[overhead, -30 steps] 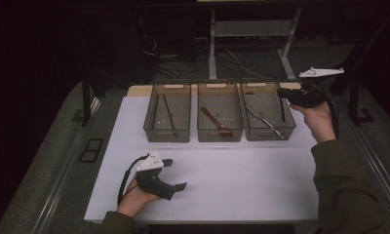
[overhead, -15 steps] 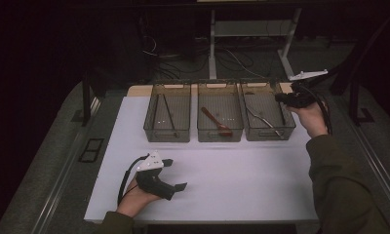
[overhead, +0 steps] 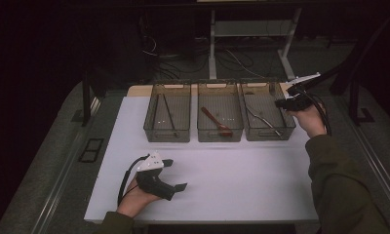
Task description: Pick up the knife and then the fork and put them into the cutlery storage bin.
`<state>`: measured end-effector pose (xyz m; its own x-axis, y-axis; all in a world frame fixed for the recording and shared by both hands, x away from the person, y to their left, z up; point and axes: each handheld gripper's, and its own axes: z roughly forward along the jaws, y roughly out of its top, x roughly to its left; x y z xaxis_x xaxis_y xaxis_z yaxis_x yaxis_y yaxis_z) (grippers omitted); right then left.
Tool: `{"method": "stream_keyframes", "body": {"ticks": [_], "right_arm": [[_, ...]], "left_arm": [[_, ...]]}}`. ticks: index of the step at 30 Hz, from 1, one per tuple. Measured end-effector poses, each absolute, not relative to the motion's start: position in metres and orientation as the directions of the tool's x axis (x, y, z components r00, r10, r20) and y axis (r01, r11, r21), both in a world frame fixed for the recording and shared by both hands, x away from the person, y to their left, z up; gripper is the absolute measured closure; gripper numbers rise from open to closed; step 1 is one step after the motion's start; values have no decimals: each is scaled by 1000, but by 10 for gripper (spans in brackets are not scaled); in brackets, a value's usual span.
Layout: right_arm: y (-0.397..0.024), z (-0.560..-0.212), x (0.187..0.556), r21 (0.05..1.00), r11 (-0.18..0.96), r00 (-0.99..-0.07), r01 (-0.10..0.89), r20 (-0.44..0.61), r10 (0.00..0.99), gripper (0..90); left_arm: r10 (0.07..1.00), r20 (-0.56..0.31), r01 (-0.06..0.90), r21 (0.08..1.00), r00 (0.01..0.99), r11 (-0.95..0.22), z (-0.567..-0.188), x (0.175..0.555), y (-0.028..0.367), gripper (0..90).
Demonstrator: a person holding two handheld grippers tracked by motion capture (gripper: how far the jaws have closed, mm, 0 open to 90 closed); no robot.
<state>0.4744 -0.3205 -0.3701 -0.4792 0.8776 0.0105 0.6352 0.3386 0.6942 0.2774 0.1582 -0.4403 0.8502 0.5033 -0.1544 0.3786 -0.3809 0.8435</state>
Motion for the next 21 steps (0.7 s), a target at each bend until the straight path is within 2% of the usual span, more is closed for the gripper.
{"method": "stream_keyframes", "body": {"ticks": [13,15,17,21], "right_arm": [[-310,-389,487,610,386,-476,692,-16,879,827],[-310,-389,487,622,377,-468,686,-20,883,712],[-311,-386,486,644,349,-458,681,2,889,638],[-316,-381,483,673,308,-451,672,43,891,545]], "left_arm": [[500,-156,379,842,852,-383,-440,277,159,0],[499,-157,378,844,852,-380,-440,277,158,0],[500,-158,380,843,852,-380,-441,277,158,0],[501,-157,380,842,851,-383,-441,278,158,0]]}}
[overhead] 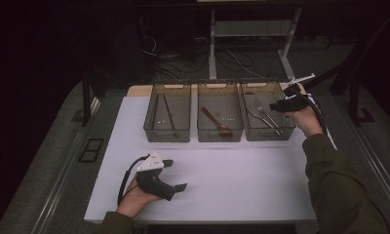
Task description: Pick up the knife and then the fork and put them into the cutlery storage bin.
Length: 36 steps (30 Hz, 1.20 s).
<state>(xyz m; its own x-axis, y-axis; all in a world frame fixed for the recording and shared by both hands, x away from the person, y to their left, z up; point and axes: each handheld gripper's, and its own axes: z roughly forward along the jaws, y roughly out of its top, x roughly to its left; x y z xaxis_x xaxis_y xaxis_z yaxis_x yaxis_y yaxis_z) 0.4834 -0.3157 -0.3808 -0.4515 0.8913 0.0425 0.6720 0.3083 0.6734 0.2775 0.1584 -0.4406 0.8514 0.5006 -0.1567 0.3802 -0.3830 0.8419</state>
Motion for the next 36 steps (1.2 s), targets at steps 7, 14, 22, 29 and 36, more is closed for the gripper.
{"method": "stream_keyframes", "body": {"ticks": [7,14,22,29,36], "right_arm": [[-322,-375,476,717,262,-476,646,110,872,413],[-333,-366,461,776,180,-496,604,190,847,323],[-332,-362,442,825,146,-523,546,199,829,203],[-324,-362,421,857,145,-532,494,167,830,158],[-313,-366,402,866,172,-561,470,143,815,146]], "left_arm": [[502,-158,383,840,850,-384,-441,278,159,0],[501,-157,382,840,851,-385,-441,278,159,0],[506,-159,386,840,848,-382,-441,279,160,0],[508,-157,386,838,847,-385,-442,279,159,0],[505,-156,384,838,849,-387,-441,279,159,0]]}}
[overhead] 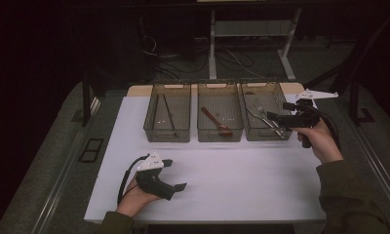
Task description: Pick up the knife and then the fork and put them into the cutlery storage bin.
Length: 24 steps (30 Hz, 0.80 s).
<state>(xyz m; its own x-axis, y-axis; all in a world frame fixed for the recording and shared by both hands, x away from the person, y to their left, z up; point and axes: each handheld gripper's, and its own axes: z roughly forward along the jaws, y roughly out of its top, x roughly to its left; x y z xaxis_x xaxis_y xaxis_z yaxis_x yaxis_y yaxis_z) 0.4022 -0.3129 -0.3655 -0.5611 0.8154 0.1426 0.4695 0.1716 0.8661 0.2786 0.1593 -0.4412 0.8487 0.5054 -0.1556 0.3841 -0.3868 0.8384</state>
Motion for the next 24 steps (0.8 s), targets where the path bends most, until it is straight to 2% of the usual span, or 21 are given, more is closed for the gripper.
{"method": "stream_keyframes", "body": {"ticks": [13,24], "right_arm": [[-297,-372,372,864,245,-634,440,105,766,134],[-291,-379,355,870,248,-665,426,116,738,134]], "left_arm": [[506,-150,379,840,850,-388,-440,279,159,0],[510,-150,382,839,847,-387,-440,280,158,0]]}}
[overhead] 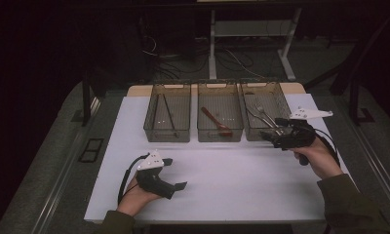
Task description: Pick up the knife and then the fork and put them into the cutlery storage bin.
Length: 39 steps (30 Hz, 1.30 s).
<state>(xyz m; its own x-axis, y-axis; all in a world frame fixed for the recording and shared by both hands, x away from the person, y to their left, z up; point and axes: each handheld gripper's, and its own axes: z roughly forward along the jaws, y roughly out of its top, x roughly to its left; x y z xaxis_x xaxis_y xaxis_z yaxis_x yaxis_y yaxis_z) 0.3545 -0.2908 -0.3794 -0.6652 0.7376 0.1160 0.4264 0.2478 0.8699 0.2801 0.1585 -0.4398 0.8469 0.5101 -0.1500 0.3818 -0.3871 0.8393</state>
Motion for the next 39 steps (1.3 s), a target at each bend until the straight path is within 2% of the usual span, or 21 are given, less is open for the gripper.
{"method": "stream_keyframes", "body": {"ticks": [24,39], "right_arm": [[-290,-397,322,874,232,-690,426,148,708,134],[-295,-423,293,877,202,-681,436,175,711,135]], "left_arm": [[508,-153,377,848,848,-373,-438,277,161,0],[508,-154,376,849,847,-370,-438,277,161,0]]}}
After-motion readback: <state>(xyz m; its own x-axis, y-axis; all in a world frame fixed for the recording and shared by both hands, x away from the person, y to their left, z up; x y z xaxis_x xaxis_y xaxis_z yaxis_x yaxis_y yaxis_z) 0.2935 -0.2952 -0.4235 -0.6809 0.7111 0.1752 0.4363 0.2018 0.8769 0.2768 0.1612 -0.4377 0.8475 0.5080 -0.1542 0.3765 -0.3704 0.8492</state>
